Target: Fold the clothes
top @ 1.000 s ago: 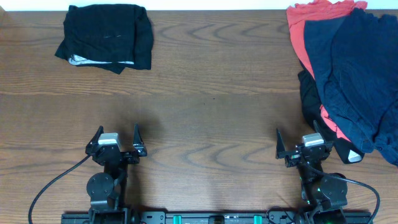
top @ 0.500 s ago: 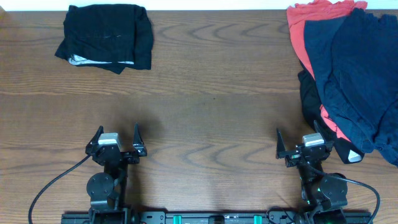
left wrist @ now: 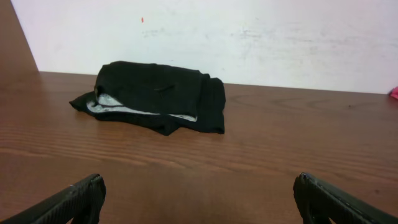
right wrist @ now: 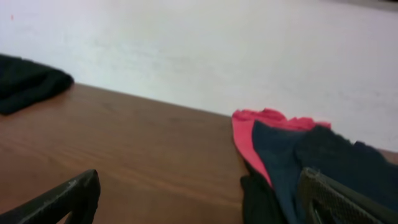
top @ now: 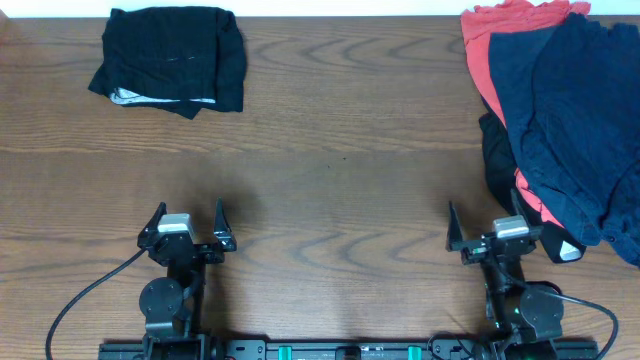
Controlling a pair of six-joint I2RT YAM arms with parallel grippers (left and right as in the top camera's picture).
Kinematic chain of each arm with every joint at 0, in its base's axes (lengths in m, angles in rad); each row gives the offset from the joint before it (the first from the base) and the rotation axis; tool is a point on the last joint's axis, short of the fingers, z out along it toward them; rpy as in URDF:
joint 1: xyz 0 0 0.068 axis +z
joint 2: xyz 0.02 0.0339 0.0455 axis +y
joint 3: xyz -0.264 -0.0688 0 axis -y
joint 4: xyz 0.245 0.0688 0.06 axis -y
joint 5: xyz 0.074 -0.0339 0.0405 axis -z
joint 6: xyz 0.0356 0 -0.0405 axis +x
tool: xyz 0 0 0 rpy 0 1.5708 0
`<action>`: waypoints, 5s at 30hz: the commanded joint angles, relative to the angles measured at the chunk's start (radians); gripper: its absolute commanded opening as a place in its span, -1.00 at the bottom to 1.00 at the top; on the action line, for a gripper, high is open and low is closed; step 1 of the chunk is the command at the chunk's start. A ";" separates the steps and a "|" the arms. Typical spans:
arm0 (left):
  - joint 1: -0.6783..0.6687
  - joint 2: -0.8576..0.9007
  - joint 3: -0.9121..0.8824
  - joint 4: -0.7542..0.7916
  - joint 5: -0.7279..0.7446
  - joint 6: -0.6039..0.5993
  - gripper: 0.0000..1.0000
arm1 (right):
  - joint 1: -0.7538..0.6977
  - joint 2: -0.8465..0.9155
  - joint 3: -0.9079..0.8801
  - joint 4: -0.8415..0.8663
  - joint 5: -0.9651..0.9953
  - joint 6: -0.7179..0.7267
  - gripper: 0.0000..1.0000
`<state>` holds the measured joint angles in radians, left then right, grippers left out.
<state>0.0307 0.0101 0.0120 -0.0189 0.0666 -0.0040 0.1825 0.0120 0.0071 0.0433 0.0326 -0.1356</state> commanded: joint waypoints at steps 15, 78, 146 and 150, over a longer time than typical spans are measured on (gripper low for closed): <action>-0.004 0.047 0.120 -0.056 0.004 -0.054 0.96 | 0.007 0.011 0.041 0.140 0.128 0.007 0.98; -0.150 1.438 1.218 -0.705 0.262 -0.060 0.96 | -0.500 1.743 1.479 -0.852 -0.222 0.130 0.66; -0.189 1.201 1.232 -0.616 -0.060 -0.143 0.96 | -0.008 1.698 1.854 -0.974 -0.249 0.254 -0.98; -0.129 1.181 1.232 -0.647 -0.060 -0.143 0.96 | 0.150 1.741 1.854 -0.868 -0.247 0.271 -0.98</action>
<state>-0.1318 1.1957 1.2266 -0.6487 0.0185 -0.1352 0.2371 1.7336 1.8500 -0.8627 -0.1627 0.1287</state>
